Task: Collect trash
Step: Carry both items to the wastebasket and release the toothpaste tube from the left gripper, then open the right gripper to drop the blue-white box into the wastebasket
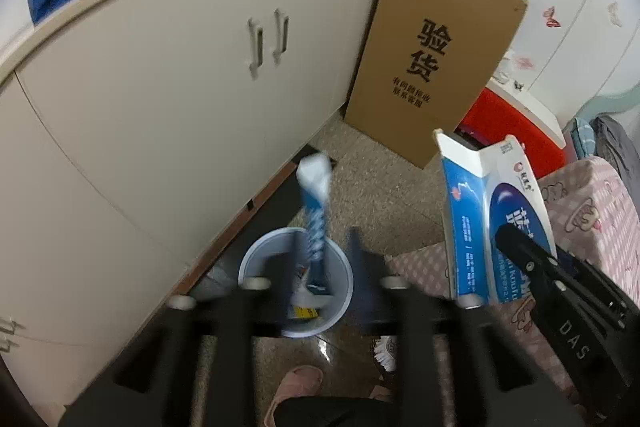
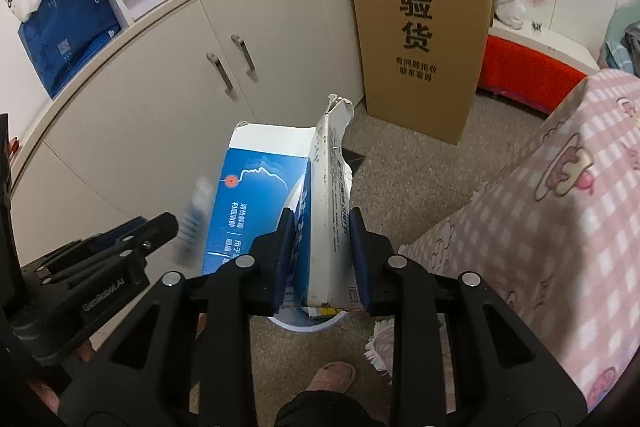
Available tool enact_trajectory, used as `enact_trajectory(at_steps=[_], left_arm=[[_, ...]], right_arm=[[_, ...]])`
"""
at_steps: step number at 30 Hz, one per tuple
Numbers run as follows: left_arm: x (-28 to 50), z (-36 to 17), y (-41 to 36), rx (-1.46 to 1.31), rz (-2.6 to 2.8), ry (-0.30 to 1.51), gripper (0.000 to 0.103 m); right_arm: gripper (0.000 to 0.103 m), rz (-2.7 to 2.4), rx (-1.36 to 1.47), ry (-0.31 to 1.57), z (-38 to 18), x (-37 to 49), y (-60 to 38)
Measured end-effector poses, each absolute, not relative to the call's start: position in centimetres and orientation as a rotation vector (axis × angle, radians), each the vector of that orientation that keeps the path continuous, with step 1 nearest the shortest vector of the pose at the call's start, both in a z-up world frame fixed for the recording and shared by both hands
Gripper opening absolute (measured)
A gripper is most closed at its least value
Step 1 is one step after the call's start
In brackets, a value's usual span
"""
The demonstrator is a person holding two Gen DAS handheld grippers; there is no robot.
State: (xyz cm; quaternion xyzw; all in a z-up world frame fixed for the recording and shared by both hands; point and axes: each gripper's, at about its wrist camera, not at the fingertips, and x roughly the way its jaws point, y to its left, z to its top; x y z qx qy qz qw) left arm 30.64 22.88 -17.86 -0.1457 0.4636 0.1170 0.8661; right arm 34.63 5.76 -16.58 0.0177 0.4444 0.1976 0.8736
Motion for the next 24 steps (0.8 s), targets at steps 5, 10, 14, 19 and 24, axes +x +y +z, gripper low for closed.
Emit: enact_trajectory(at_steps=[5,10,14,19,24], left_arm=[[30.1,-18.3,23.5,-0.301,0.272,0.962,0.054],[29.7,-18.2,23.7,-0.297,0.297,0.955,0.057],[29.2,-18.0,24.0,-0.29,0.319,0.946,0.058],[28.8,-18.0,24.8,-0.285,0.351,0.943,0.062],[28.2,-17.7,25.9,-0.281,0.406,0.928,0.065]], right_arm=[[0.028,0.431,0.025,0.94,-17.0,34.4,6.4],[0.029,0.447,0.016,0.943,-17.2,34.0,7.2],[0.029,0.461,0.009,0.941,-17.1,33.8,7.9],[0.029,0.479,0.007,0.928,-17.0,33.7,9.1],[0.037,0.494,0.019,0.892,-17.1,34.0,10.2]])
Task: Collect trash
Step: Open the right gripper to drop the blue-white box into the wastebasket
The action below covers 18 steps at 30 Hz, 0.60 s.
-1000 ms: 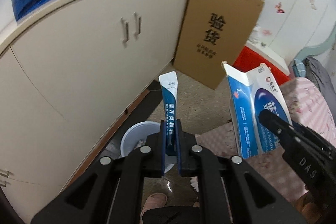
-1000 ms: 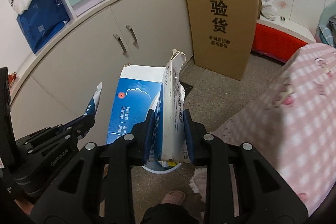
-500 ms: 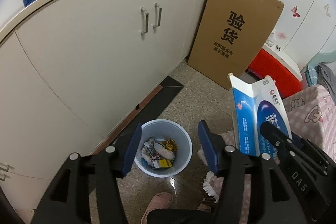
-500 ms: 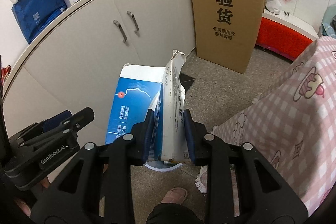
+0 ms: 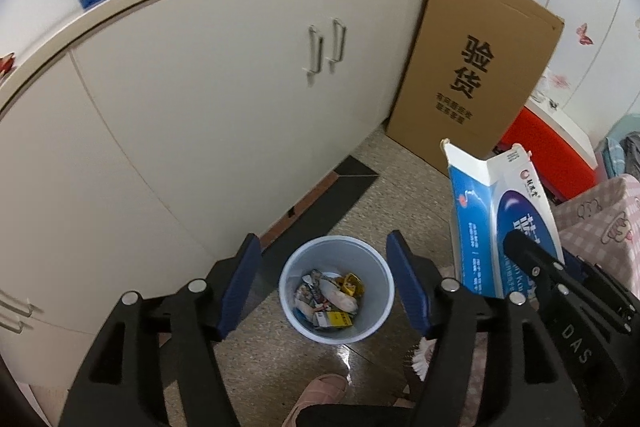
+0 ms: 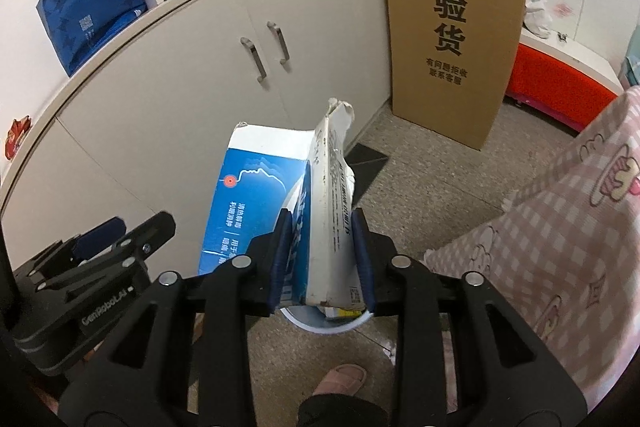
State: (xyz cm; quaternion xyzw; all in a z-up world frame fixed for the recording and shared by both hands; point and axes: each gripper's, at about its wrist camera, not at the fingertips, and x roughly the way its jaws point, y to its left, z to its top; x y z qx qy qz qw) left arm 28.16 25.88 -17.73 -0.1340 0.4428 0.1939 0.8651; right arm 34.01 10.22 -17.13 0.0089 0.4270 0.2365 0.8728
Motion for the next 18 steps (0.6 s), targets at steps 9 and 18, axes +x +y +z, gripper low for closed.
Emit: enact_trajectory(at_steps=[9,18], left_arm=[[27.3,-16.9,26.4,-0.253,0.471,0.911,0.069],[25.9,-13.6,23.7,-0.234,0.409,0.852,0.074]], right_arm=[[0.067,0.478,0.041,0.871,-16.9,33.5,9.4],[0.07,0.417,0.052,0.791,-12.8,29.6,4.8]])
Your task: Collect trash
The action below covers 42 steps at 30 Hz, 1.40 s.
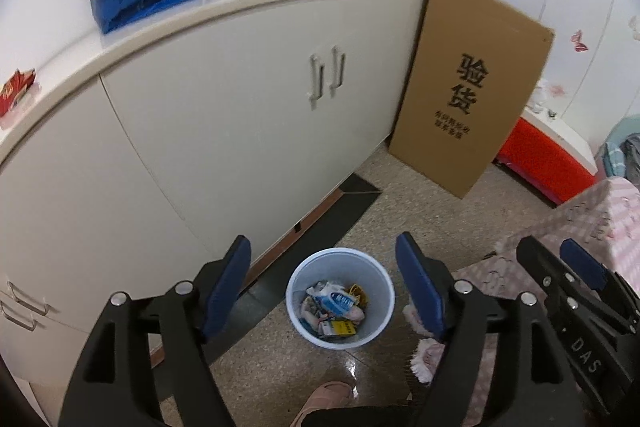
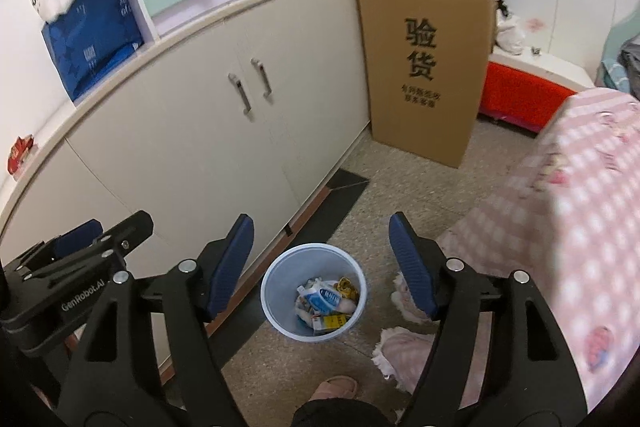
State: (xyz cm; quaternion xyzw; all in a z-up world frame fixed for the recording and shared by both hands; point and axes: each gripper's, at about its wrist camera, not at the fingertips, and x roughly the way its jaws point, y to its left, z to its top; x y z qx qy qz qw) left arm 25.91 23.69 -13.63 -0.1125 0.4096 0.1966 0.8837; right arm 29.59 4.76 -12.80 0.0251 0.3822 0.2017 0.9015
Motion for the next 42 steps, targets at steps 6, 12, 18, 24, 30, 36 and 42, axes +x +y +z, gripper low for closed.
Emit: enact_trajectory(at_steps=[6,12,18,24,30,36,42], left_arm=[[23.6,-10.4,19.8,-0.193,0.347,0.778,0.078],[19.8,-6.9,15.1,-0.135,0.273,0.69,0.08],[15.3,-3.6,10.5,-0.075,0.209,0.585,0.082],[10.6,-1.2,6.5,-0.024,0.135,0.499,0.085],[6.6,0.4,3.8,0.005,0.061,0.435,0.088],[3.1,1.7,2.1,0.019,0.004,0.376,0.09],[0.6,2.6,1.5,0.012,-0.039,0.332,0.091]], right_arm=[[0.072,0.376,0.057,0.705,-9.3,25.6,1.1],[0.076,0.316,0.076,0.628,-6.3,20.9,-3.2],[0.08,0.258,0.105,0.549,-3.7,15.4,-7.4],[0.083,0.179,0.126,0.464,-1.7,9.6,-10.7],[0.084,0.113,0.138,0.4,-0.6,4.8,-12.9],[0.085,0.07,0.15,0.344,0.5,0.7,-14.4],[0.086,0.055,0.153,0.3,1.2,-2.0,-15.0]])
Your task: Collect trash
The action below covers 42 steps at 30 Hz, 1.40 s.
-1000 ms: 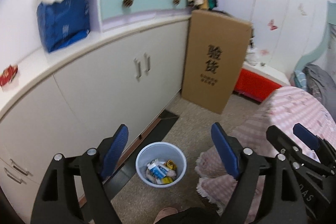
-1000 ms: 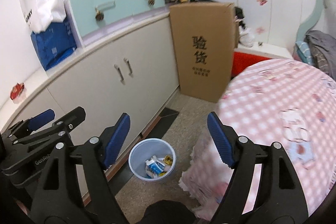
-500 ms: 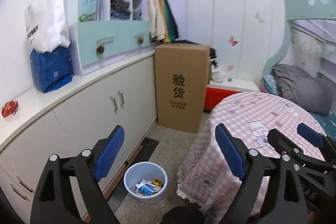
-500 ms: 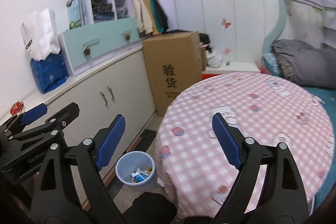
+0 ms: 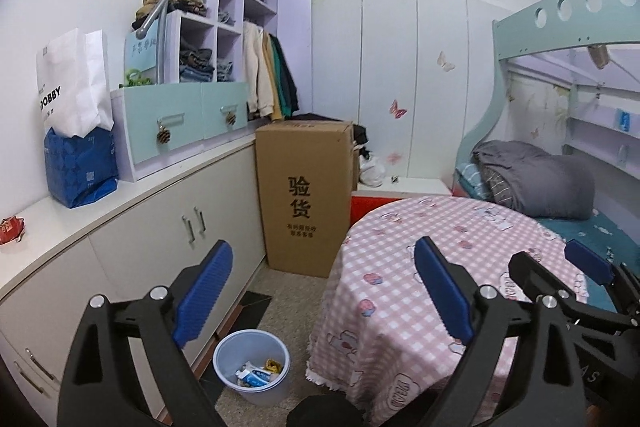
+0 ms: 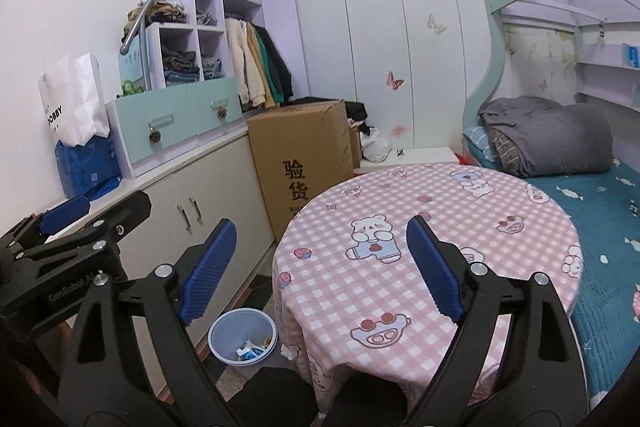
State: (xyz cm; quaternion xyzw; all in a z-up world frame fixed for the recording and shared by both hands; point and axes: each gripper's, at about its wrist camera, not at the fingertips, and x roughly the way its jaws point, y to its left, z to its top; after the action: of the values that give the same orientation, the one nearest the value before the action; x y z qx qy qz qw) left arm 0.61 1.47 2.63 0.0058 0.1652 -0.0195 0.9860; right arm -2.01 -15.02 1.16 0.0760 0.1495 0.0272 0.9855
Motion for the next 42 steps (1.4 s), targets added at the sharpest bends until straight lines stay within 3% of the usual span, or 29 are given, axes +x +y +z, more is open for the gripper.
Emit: enact_trajectory(at_steps=[42], left_arm=[[-3.1,4.0,1.1,0.017,-0.062,0.258,0.091]], right_arm=[[0.087,0.03,0.125,0.258,2.2,-5.0,-15.5]])
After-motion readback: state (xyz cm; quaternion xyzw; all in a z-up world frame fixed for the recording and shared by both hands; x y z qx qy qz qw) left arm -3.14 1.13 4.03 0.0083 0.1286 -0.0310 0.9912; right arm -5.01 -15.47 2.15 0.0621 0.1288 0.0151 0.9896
